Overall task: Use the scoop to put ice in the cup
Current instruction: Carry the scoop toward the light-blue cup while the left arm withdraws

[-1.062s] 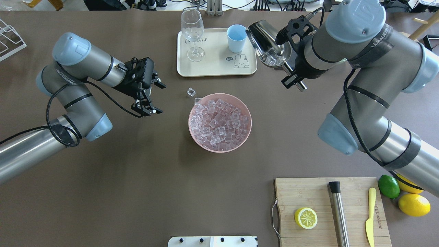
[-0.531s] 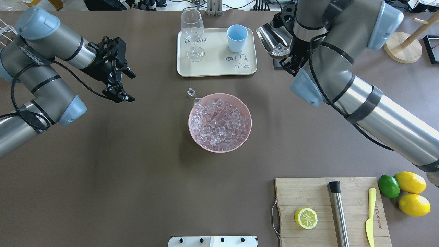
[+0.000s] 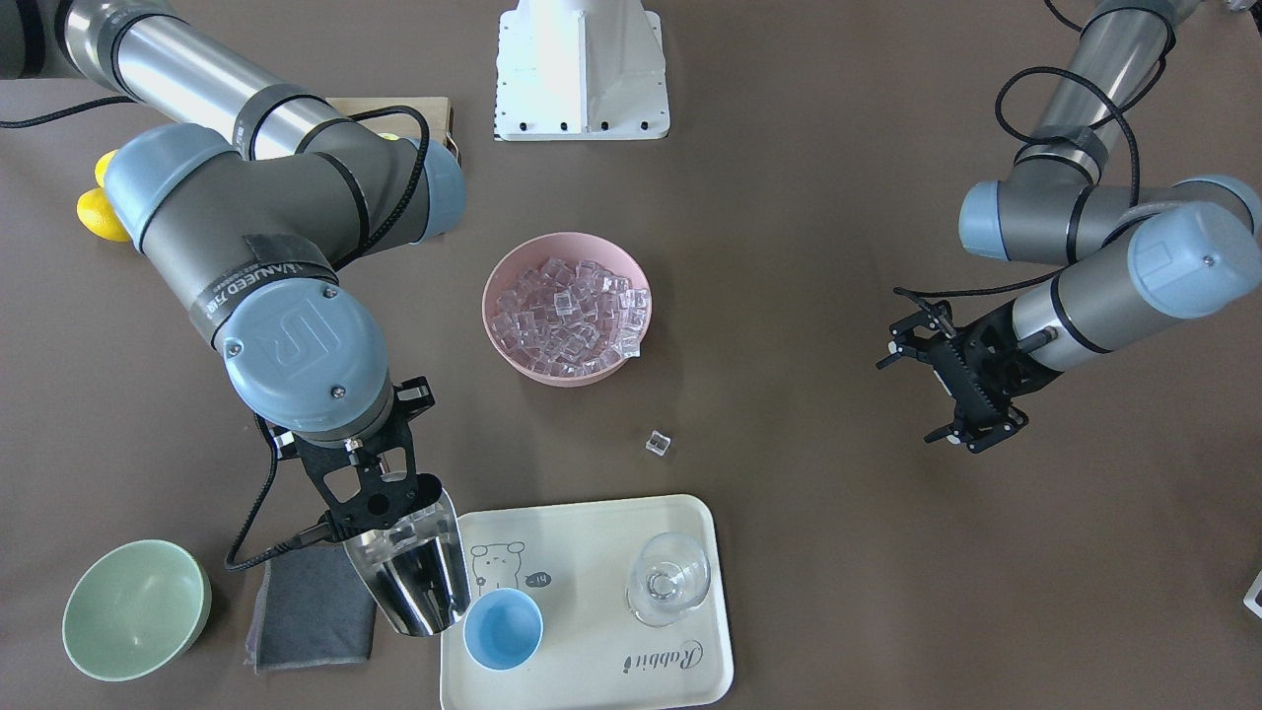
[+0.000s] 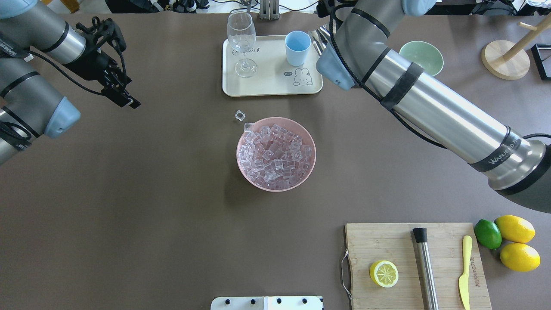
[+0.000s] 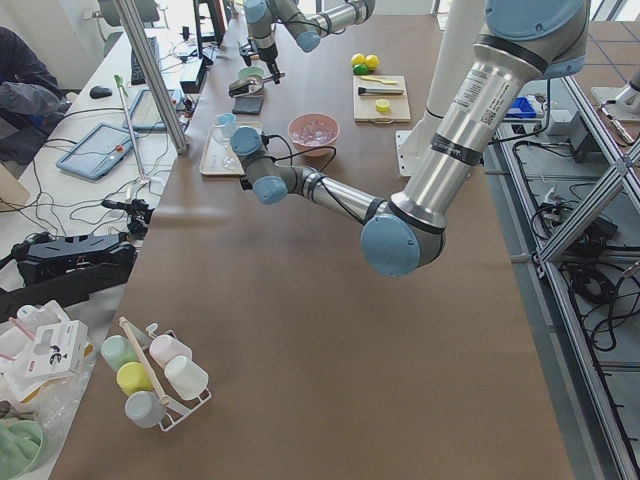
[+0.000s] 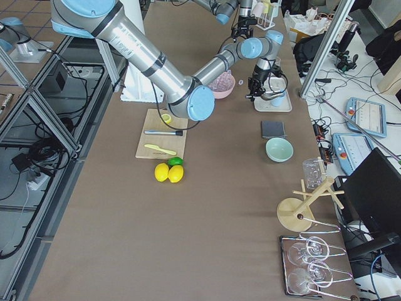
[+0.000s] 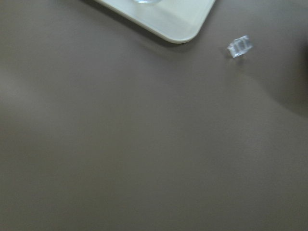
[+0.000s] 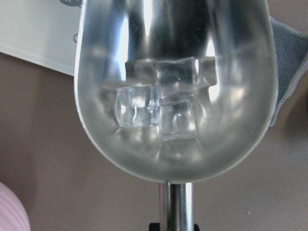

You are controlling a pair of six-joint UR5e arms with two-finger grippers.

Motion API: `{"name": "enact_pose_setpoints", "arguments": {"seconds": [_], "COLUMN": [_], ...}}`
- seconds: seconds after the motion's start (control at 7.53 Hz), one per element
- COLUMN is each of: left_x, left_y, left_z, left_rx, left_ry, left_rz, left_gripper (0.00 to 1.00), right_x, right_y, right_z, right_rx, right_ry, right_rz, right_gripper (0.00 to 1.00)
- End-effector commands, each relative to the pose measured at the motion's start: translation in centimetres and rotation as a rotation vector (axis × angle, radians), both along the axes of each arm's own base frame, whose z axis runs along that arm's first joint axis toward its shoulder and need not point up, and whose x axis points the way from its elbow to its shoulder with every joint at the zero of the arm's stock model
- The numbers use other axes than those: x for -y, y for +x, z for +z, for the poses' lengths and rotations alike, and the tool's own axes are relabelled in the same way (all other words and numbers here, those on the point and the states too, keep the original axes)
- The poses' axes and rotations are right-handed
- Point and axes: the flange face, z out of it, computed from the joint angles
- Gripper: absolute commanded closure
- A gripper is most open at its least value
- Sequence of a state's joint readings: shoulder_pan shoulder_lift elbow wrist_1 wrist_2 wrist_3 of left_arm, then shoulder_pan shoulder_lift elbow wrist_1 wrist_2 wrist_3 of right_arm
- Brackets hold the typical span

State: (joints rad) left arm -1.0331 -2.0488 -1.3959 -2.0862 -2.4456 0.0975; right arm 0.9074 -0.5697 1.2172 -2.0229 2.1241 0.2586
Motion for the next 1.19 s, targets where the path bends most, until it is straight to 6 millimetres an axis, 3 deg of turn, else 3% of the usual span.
{"name": "enact_pose_setpoints", "arguments": {"seconds": [0.0, 0.27, 0.53, 0.8, 1.06], "left_x": [2.4, 2.4, 2.1, 1.7, 0.6], "left_y": [-5.2, -9.4, -12.4, -18.8, -25.4], "left_z": [1.9, 3.3, 3.9, 7.8, 11.5], "left_rx": [0.060, 0.102, 0.182, 0.227, 0.231], "left_ry": [-0.206, -0.231, -0.211, -0.311, -0.524], "left_rz": [-0.130, -0.221, -0.327, -0.416, -0.463], "left_gripper": [0.02, 0.02, 0.02, 0.02, 0.02], "right_x": [0.7, -0.4, -0.4, 2.3, 3.7], "right_y": [-0.7, -0.6, -0.7, 0.4, 0.7], "right_z": [-3.4, -4.0, -4.3, -3.9, -5.7], "right_rx": [-0.027, -0.038, -0.055, -0.057, -0.062], "right_ry": [-0.111, -0.238, -0.279, -0.281, -0.275], "right_rz": [-0.055, -0.057, -0.057, -0.096, -0.103], "right_gripper": [1.00, 1.00, 1.00, 1.00, 1.00]}}
